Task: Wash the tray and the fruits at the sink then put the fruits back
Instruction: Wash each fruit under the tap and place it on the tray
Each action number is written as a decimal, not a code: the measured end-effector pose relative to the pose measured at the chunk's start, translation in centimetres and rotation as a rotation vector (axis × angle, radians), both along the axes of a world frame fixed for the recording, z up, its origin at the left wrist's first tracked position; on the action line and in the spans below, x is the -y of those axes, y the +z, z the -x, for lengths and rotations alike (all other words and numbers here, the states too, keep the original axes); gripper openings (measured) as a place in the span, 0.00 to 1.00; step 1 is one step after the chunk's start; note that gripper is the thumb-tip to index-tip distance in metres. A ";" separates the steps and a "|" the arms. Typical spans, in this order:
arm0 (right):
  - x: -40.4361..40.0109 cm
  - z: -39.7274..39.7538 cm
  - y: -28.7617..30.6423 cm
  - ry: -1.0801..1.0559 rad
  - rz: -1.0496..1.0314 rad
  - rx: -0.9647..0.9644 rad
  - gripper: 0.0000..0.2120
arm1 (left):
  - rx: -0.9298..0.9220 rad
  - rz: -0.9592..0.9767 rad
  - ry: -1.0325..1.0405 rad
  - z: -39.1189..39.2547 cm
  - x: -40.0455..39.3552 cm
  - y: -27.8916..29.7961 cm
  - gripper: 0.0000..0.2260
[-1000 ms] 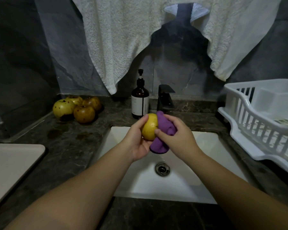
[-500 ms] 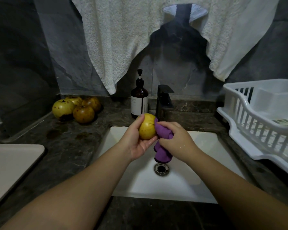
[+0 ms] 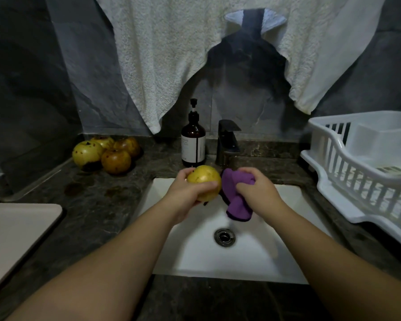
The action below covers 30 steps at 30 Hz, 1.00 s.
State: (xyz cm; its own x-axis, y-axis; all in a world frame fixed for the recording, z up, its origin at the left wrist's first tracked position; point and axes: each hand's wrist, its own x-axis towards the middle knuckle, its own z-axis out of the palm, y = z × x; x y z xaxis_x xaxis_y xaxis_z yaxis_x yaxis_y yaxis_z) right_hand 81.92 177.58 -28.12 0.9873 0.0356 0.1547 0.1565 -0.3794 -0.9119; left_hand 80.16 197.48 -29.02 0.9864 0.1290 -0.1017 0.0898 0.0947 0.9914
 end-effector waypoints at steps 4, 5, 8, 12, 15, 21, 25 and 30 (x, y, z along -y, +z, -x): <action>-0.6 0.6 0.8 0.021 -0.078 0.094 0.17 | 0.165 -0.434 -0.118 -0.1 -0.1 -0.8 0.40; -1.0 0.9 0.9 0.062 -0.071 0.116 0.17 | 0.188 -0.460 -0.139 -0.1 0.2 -0.8 0.42; -1.6 2.0 0.9 0.221 0.172 0.266 0.22 | 0.228 -0.468 -0.141 -0.3 0.7 -0.8 0.45; -0.7 1.8 1.3 0.266 0.315 0.298 0.22 | 0.248 -0.561 -0.151 -0.2 0.4 -0.6 0.43; -1.1 1.6 1.3 0.150 0.317 0.255 0.20 | 0.233 -0.596 -0.212 0.0 0.7 -0.6 0.43; -1.1 2.1 1.4 0.235 0.290 0.319 0.20 | 0.238 -0.613 -0.167 0.1 0.6 -0.5 0.45; -1.3 1.9 1.6 0.214 0.335 0.266 0.22 | 0.239 -0.647 -0.202 0.0 1.2 -0.7 0.40; -0.8 2.3 2.2 0.467 0.384 0.216 0.17 | 0.191 -0.566 -0.148 -0.2 0.8 -0.9 0.40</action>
State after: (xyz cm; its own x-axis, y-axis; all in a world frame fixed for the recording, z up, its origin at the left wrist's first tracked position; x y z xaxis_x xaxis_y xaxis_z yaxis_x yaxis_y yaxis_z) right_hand 79.64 178.40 -25.90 0.8024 0.5467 0.2393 0.5493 -0.5200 -0.6541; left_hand 80.31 196.72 -29.95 0.9920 -0.0282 0.1232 -0.1226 -0.4509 0.8841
